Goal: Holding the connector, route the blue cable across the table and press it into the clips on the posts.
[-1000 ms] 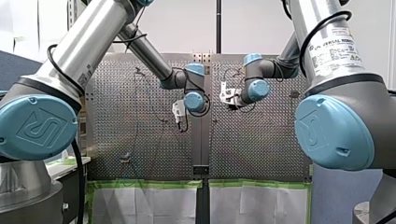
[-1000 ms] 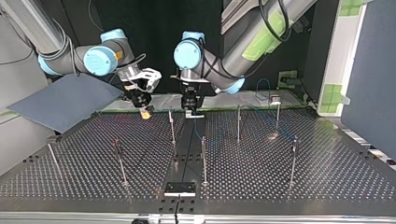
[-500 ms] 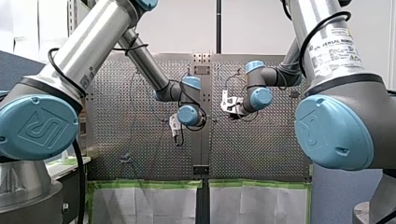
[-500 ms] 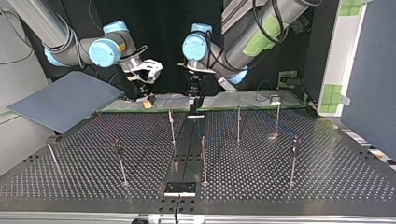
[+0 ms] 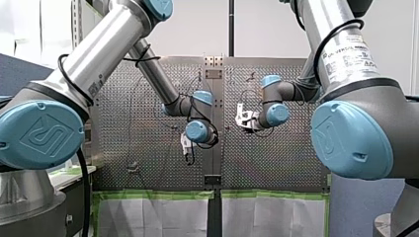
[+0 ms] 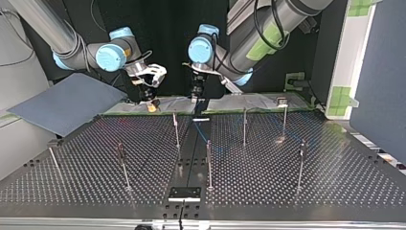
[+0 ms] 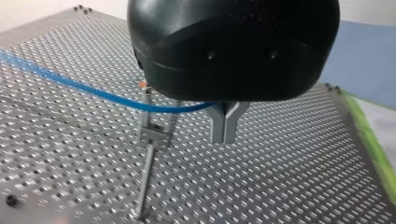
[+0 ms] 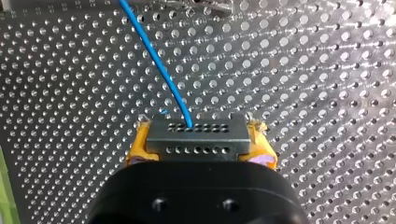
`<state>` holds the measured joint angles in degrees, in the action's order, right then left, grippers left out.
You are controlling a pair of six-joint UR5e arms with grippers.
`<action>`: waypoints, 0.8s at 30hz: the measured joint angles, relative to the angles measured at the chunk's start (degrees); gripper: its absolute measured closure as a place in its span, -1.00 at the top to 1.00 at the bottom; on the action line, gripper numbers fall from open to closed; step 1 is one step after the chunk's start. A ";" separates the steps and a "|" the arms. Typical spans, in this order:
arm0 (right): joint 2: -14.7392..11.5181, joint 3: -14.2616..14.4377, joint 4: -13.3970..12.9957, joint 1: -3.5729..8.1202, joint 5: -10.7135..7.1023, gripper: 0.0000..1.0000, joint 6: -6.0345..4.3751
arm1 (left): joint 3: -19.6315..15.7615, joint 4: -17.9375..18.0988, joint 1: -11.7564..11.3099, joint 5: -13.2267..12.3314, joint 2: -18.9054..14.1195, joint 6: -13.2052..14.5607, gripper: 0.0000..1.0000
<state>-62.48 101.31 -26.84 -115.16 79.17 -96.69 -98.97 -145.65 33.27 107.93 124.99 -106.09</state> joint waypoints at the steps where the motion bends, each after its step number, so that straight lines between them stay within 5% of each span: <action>1: 0.07 -0.06 -0.14 0.05 -0.19 -1.00 -0.04 | 0.34 0.04 -0.03 -0.18 0.00 -0.25 -1.00; 17: 0.26 -1.32 -0.34 1.85 -2.30 -1.00 -0.72 | 5.08 -2.13 -1.86 -1.70 0.34 -1.21 -1.00; 24: 1.32 -1.63 -0.70 2.37 -3.29 -1.00 -1.24 | 8.61 -4.43 -2.15 -2.95 3.63 -1.12 -1.00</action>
<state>-61.16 99.68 -27.54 -112.79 75.88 -97.93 -90.36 -150.08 31.12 104.98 128.62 -107.21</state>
